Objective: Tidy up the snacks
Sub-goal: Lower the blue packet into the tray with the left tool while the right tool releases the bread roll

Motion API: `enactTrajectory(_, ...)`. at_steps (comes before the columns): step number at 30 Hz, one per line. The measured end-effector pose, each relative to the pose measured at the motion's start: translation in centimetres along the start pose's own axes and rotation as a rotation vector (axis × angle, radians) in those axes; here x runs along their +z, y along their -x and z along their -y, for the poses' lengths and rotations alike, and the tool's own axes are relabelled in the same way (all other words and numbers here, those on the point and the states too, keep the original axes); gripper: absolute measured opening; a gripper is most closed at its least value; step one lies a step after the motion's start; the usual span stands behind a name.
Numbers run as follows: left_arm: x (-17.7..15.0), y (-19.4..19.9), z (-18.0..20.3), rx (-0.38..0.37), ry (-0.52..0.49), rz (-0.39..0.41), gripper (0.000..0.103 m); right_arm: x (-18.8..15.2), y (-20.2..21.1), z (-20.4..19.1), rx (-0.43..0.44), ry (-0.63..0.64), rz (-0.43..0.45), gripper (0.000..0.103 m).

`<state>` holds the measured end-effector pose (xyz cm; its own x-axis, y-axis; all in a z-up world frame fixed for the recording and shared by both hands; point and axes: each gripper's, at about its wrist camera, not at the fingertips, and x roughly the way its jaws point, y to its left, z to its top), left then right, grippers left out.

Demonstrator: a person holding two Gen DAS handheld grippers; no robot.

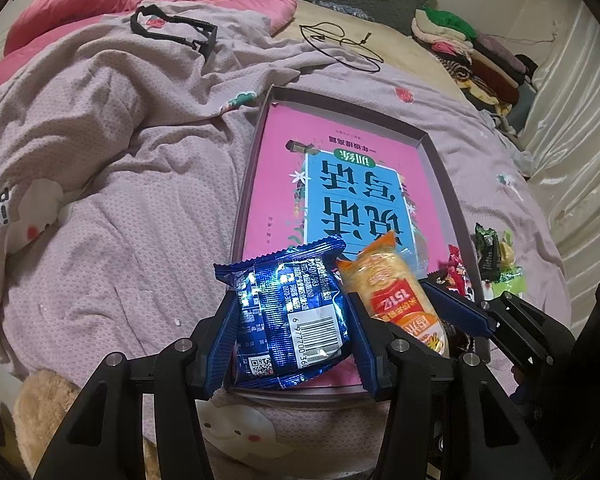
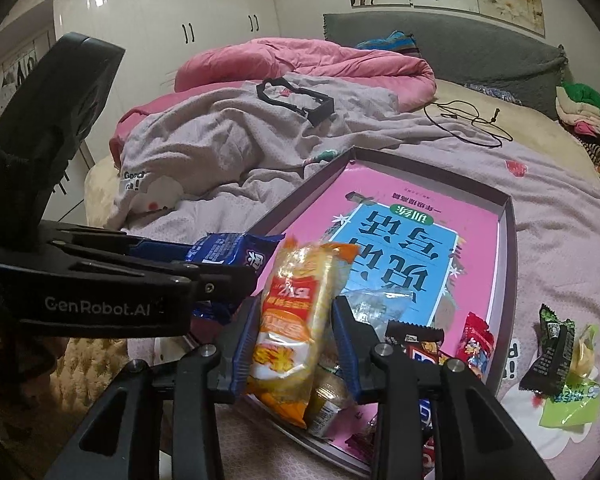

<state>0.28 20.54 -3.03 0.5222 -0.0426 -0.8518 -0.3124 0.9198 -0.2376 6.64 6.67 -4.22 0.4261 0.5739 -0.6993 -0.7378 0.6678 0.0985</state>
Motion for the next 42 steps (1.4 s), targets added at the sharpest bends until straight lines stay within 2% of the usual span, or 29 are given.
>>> enactTrajectory(7,0.0,-0.2,0.1,0.002,-0.001,-0.008,0.054,-0.2,0.7,0.1,-0.008,-0.003,0.009,0.039)
enactTrajectory(15,0.0,-0.5,0.3,0.004,-0.003,-0.029,0.054,-0.5,2.2,1.1,-0.023,-0.04,0.026,0.048)
enactTrajectory(25,-0.1,-0.5,0.5,0.01,-0.005,-0.033,0.055,-0.8,3.2,2.2,-0.029,-0.089,0.039,0.049)
enactTrajectory(37,0.1,0.3,1.0,0.016,-0.025,-0.013,0.063,-0.9,4.0,2.7,-0.038,-0.113,0.056,0.049)
enactTrajectory(42,0.1,0.8,1.4,0.021,-0.034,-0.001,0.067,-0.9,4.5,3.0,-0.05,-0.121,0.07,0.054)
